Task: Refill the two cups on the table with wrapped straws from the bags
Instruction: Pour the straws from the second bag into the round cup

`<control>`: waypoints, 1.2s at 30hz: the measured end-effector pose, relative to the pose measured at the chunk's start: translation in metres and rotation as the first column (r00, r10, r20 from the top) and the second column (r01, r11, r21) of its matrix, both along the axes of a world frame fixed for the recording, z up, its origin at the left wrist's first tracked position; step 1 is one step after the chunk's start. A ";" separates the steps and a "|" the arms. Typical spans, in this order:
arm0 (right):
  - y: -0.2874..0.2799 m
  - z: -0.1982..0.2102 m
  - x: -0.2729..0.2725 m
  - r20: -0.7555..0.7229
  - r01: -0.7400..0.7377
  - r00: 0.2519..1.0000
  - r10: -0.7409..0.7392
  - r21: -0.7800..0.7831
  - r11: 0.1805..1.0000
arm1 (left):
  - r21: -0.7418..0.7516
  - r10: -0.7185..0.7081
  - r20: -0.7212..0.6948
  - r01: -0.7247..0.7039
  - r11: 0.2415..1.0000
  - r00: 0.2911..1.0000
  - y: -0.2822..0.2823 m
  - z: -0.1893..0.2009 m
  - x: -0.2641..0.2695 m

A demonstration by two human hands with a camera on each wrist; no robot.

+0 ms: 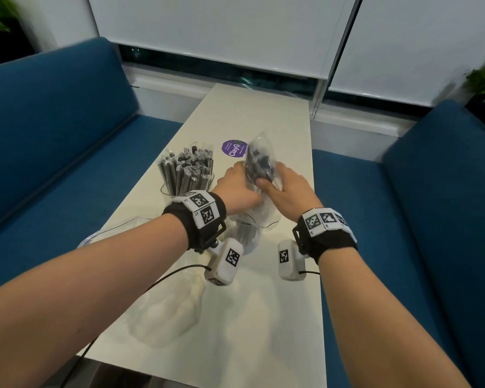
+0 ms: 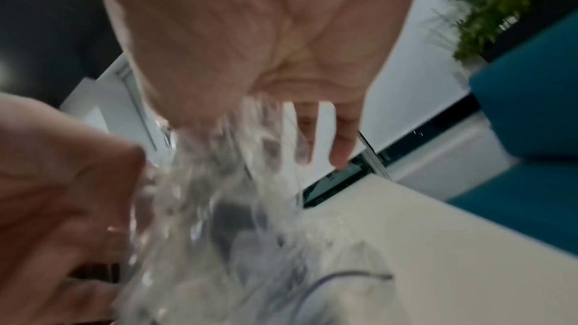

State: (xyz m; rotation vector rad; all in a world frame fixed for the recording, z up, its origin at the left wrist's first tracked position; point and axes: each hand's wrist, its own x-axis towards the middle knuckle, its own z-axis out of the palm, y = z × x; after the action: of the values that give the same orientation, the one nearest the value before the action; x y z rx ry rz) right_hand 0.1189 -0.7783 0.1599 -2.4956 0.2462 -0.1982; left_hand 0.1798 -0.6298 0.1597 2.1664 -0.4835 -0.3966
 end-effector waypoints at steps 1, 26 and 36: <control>0.000 0.001 -0.002 0.012 0.005 1.000 -0.004 -0.053 0.999 | -0.020 0.003 -0.002 -0.003 1.000 1.000 0.003 0.005 -0.003; 0.023 0.041 -0.027 -0.040 0.045 0.998 -0.055 -0.209 0.977 | -0.086 0.004 0.338 0.027 0.996 0.941 0.039 0.068 0.009; 0.021 0.065 -0.036 0.223 0.229 0.953 -0.206 -0.082 0.970 | 0.026 -0.129 0.218 0.127 0.992 0.967 0.046 0.067 -0.001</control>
State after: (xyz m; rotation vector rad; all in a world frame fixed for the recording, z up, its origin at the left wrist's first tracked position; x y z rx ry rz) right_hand 0.0827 -0.7574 0.2253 -2.5241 0.4313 -0.5815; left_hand 0.1786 -0.5843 0.2265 2.2085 -0.7488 -0.2313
